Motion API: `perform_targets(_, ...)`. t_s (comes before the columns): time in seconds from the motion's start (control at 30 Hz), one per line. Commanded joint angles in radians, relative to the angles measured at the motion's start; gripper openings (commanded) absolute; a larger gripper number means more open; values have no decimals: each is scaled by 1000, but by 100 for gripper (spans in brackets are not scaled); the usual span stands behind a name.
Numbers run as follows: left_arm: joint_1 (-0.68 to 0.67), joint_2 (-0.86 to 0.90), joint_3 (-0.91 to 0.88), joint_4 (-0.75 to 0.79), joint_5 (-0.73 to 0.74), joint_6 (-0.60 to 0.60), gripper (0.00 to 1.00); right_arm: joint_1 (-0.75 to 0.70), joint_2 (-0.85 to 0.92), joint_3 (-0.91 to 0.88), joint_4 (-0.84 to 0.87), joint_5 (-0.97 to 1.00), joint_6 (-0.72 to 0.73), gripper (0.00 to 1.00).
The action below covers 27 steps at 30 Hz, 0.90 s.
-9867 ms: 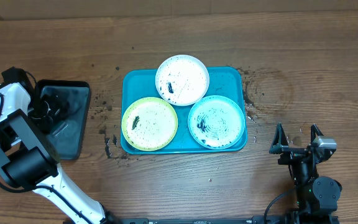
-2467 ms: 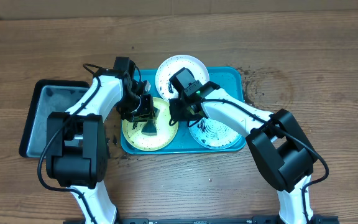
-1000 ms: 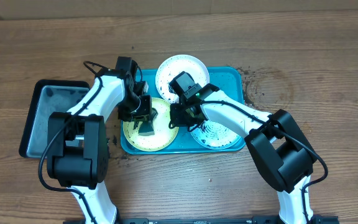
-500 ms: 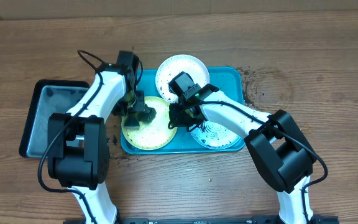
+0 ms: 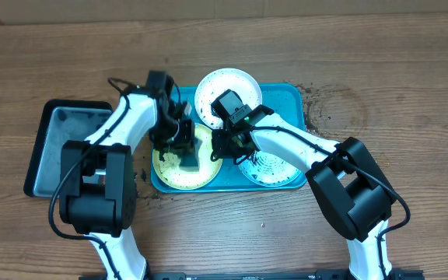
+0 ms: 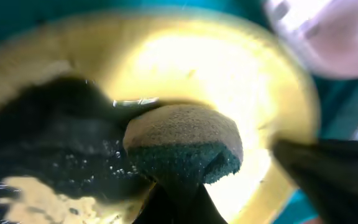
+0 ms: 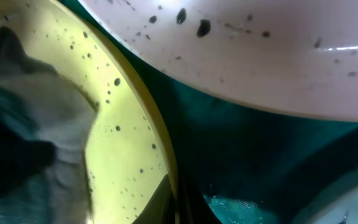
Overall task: Clean dirty plates on tray and stack at the side
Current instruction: 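Scrub the yellow plate with the sponge in the left gripper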
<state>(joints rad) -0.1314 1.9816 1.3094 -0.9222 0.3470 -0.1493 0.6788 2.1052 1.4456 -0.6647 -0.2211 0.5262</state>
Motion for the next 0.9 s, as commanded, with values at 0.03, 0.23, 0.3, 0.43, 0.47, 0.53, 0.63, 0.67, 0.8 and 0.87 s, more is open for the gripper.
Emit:
perform_targets(0.03,-2,8,-68,31,-203,-19,4,0,1,-13,6,26,1,5)
perform_targets(0.23,-2,6,-66,34,-590,-191,4,0,1,-13,5,26,1,5)
perform_targets(0.3,-2,6,-56,32,-678,-196,4,0,1,-13,5,26,1,5)
perform_targets(0.43,-2,5,-18,21,-750,-196,4,0,1,-13,5,26,1,5)
perform_targets(0.47,-2,5,-2,11,-748,-196,4,0,1,-13,5,26,1,5)
perform_targets(0.53,-2,5,39,-18,-717,-196,4,0,1,-13,5,25,1,4)
perform_targets(0.63,-2,3,125,-68,-592,-196,4,0,1,-8,5,22,1,4)
perform_targets(0.67,0,0,154,-76,-531,-195,4,0,1,-3,5,11,1,4)
perform_targets(0.8,21,-30,277,-75,-224,-145,4,0,1,38,3,-66,-5,4)
perform_targets(0.87,37,-50,326,-72,-106,-107,4,0,1,65,-11,-68,-14,4)
